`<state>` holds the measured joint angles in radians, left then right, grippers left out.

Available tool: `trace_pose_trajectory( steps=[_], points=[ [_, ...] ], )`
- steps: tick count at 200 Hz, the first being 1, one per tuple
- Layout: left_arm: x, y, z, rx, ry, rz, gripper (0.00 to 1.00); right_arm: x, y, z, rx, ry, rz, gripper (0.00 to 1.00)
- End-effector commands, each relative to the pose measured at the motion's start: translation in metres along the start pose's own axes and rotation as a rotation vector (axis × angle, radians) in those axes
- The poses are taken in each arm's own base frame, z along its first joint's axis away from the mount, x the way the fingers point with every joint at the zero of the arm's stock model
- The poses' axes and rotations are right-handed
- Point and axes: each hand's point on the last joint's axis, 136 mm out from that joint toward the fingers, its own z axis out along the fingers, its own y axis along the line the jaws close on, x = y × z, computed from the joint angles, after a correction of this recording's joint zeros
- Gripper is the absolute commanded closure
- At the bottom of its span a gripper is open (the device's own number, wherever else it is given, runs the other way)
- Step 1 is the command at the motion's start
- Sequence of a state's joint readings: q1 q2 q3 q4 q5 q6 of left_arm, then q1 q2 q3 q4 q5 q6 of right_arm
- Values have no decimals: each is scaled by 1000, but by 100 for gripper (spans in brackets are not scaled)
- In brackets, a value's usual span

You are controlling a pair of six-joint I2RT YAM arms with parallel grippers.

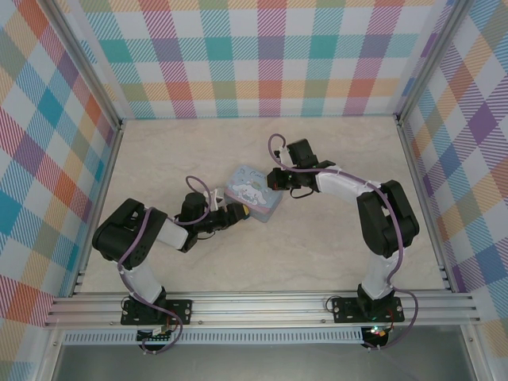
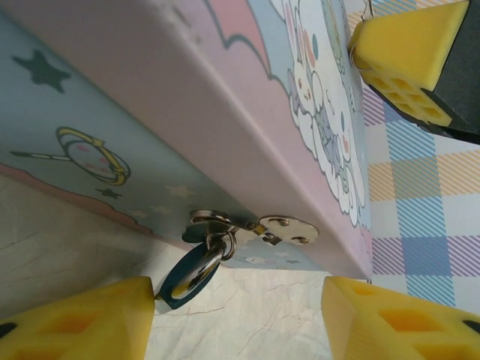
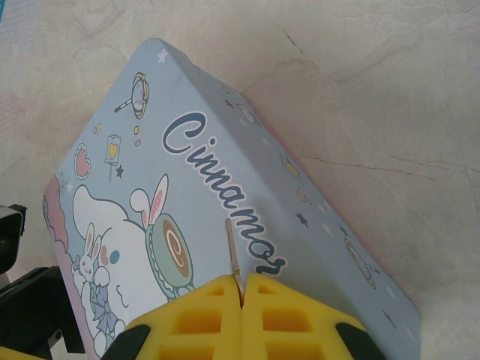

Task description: Unlock a padlock with a key

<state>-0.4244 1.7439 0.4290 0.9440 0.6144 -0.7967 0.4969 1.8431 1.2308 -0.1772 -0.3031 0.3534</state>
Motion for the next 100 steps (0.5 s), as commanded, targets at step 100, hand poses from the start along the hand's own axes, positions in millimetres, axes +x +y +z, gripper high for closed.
trace_pose_trajectory(
  steps=[100],
  points=[
    [-1, -10, 6, 30, -7, 30, 52, 0, -2, 1, -4, 3, -9, 95]
  ],
)
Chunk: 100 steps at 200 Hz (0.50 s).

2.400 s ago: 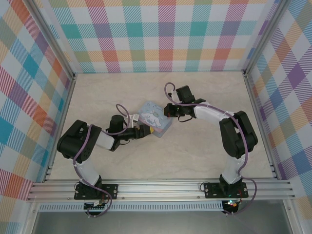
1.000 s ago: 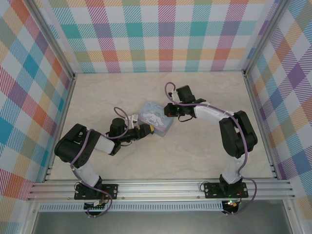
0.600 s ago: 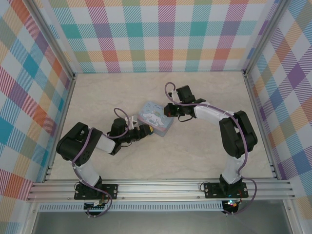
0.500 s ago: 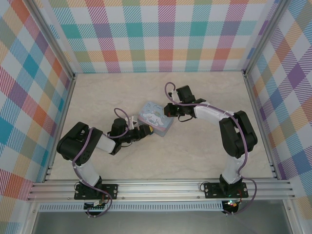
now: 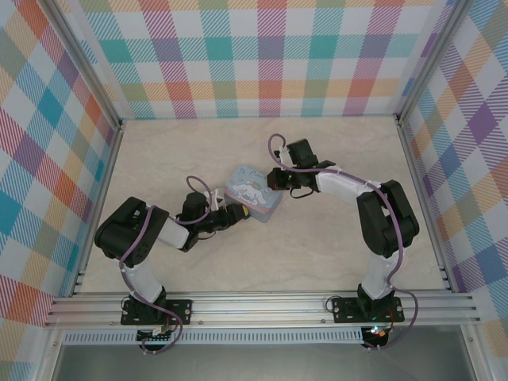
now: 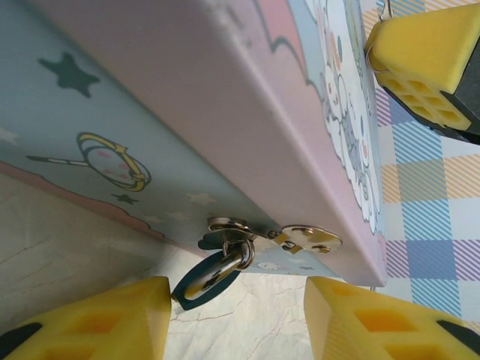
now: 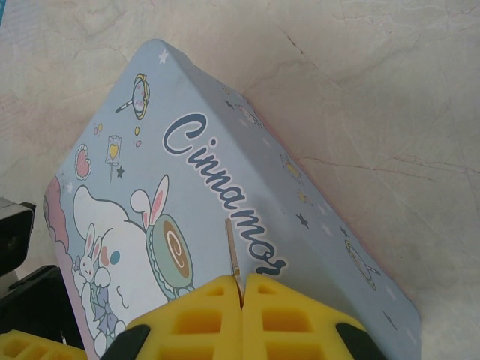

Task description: Unlock a padlock with a key

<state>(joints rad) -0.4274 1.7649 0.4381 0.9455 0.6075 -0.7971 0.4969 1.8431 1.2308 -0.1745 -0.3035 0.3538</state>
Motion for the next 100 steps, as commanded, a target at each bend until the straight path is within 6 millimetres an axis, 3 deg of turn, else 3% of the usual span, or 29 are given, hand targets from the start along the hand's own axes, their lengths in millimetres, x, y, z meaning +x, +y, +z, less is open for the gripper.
trace_pose_trajectory(
  steps=[1, 25, 100],
  points=[
    [-1, -14, 2, 40, -9, 36, 52, 0, -2, 1, -3, 6, -9, 95],
    [2, -20, 1, 41, -16, 47, 54, 0, -2, 1, -4, 5, -10, 95],
    [-4, -8, 4, -4, -84, -9, 59, 1, -2, 1, -8, 4, -10, 95]
  ],
)
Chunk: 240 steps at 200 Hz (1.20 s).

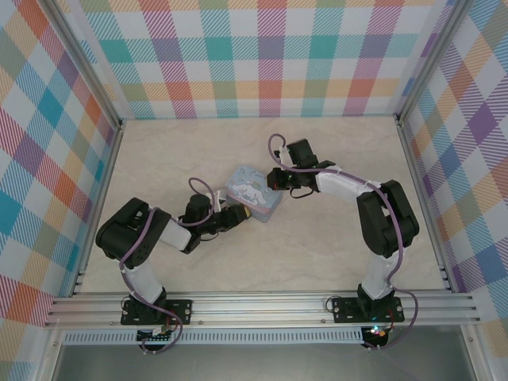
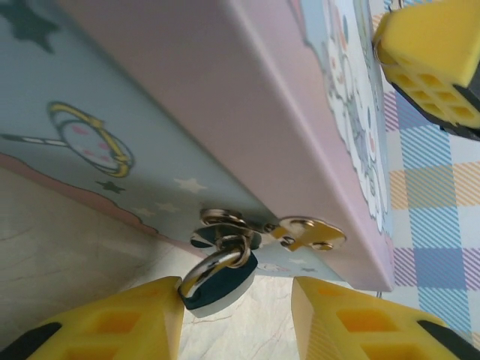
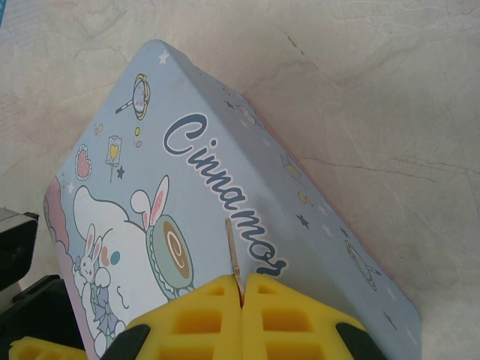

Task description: Unlock a padlock with a key

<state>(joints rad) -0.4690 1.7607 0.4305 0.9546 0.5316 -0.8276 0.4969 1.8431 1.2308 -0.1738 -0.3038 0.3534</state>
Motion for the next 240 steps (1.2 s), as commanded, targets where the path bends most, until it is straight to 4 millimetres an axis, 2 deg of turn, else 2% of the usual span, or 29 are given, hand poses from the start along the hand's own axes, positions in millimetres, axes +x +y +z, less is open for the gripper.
trace_pose_trajectory(
  steps=[1, 44, 86, 136, 172, 240],
  points=[
    [-8, -8, -1, 23, -57, 0, 59, 0, -2, 1, -8, 3, -11, 95],
    [-11, -17, 0, 48, -86, -8, 59, 0, -2, 1, -9, 2, -10, 95],
    [-6, -27, 7, 77, -90, -17, 60, -1, -1, 0, -10, -1, -13, 95],
    [-8, -16, 6, 33, -135, -43, 64, -1, 0, 0, -12, -2, -13, 95],
    [-11, -16, 8, 35, -147, -62, 64, -1, -1, 0, -12, -2, -11, 95],
    [-2, -3, 16, -10, -131, -80, 63, 0, -2, 0, -8, -1, -10, 95]
  ],
)
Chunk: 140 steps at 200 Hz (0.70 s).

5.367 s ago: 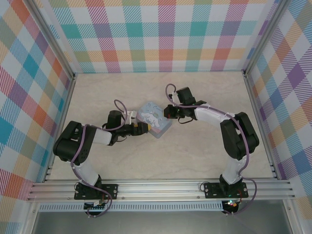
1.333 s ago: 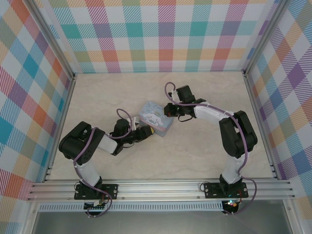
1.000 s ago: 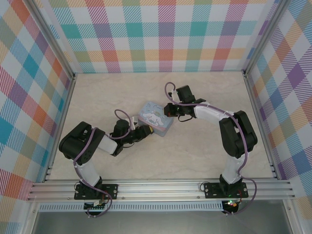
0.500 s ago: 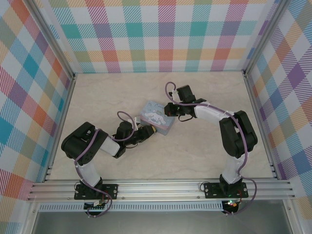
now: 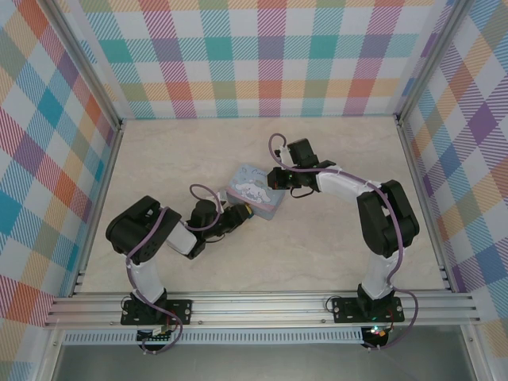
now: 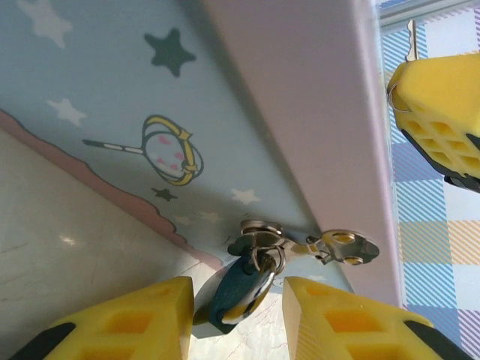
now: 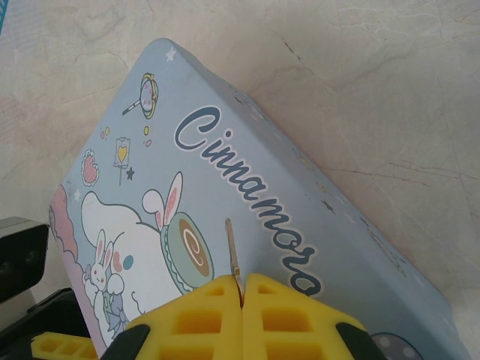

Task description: Unlock a padlock with a key

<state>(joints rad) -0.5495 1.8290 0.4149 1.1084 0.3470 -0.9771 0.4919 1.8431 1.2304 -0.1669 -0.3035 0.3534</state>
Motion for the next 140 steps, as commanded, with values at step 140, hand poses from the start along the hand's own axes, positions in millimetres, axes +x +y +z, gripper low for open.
trace_pose_trajectory(
  steps=[140],
  points=[
    [10, 14, 6, -87, -59, 0, 65, 6, -1, 3, -18, 9, 1, 95]
  ],
)
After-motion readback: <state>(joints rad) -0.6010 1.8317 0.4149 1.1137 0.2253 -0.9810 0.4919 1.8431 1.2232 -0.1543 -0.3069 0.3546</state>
